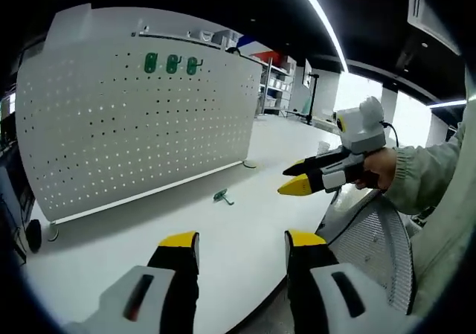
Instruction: Insert the hook assembly into the mounting plate slot until the hook locks in place.
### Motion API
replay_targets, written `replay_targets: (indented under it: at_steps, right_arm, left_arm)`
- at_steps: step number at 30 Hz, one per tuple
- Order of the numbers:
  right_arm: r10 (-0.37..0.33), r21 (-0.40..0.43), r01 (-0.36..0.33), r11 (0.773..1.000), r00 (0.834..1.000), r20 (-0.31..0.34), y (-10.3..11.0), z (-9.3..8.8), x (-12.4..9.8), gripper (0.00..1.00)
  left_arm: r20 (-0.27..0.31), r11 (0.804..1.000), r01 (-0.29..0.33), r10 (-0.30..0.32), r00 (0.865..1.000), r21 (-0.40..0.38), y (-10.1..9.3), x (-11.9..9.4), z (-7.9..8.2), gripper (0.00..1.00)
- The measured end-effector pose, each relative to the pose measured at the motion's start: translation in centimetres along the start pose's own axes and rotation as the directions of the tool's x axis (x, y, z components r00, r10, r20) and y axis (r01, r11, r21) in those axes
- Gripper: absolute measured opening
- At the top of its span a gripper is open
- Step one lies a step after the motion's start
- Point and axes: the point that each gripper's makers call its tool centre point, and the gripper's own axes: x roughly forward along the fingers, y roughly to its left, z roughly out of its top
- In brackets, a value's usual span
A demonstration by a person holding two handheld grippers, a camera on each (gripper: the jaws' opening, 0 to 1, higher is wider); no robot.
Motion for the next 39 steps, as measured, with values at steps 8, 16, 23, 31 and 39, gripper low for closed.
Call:
replay_targets:
  at_steps: [8,16,23,31,39]
  right_arm:
    - [0.016,0.017,-0.016,1.000,1.000,0.001,0.7,-0.2,-0.7,0.45]
    - [0.015,0.028,-0.016,0.999,1.000,0.013,0.8,-0.1,-1.2,0.44]
    - [0.018,0.042,-0.019,0.999,1.000,0.025,0.9,0.3,-1.7,0.44]
    - [0.004,0.038,-0.006,0.999,0.999,0.035,0.5,0.6,-2.4,0.44]
    - [0.014,0.061,-0.015,0.998,1.000,0.025,0.6,0.4,-2.7,0.44]
  left_arm:
    - [-0.004,0.999,0.029,-0.029,1.000,0.019,-0.7,0.8,0.7,0.48]
    - [-0.002,0.997,0.059,-0.059,0.998,0.047,-1.3,2.0,1.8,0.48]
    - [-0.002,0.995,0.073,-0.073,0.997,0.068,-1.3,2.9,2.6,0.48]
    - [0.000,0.992,0.081,-0.082,0.997,0.094,-0.8,4.3,3.5,0.47]
    - [-0.017,0.989,0.093,-0.092,0.996,0.119,-0.2,6.2,3.9,0.47]
